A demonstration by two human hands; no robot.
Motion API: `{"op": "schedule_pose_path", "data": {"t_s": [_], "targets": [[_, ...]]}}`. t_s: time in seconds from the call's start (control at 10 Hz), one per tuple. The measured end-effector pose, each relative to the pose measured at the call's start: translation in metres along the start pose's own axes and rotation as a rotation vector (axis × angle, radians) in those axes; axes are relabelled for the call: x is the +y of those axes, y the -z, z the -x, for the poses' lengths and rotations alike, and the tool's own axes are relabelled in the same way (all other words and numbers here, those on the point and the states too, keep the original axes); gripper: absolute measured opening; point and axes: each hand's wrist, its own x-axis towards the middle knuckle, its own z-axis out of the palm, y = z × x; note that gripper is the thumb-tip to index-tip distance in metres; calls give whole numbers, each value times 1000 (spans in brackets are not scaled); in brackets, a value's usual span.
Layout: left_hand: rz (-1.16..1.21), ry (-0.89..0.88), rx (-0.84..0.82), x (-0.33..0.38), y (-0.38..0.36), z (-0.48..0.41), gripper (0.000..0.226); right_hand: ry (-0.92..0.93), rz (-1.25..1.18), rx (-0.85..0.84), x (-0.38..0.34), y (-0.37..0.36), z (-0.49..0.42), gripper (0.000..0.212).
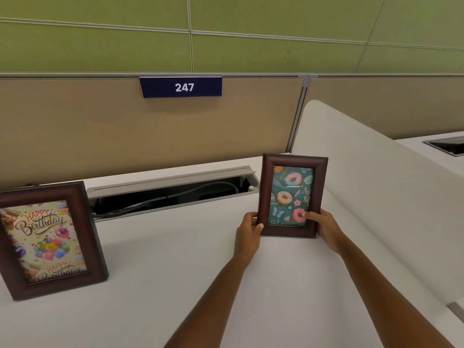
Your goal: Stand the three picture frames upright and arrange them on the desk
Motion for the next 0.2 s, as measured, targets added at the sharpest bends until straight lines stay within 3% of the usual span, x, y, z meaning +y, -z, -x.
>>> {"op": "schedule_pose_path", "data": {"t_s": [0.1, 0.2], "targets": [[-8, -46, -7, -11, 0, 11, 44, 58, 10, 26, 7, 0, 9, 39], [-119, -75, 58, -20, 3, 24, 51, 108, 64, 169, 10, -2, 24, 53]]}}
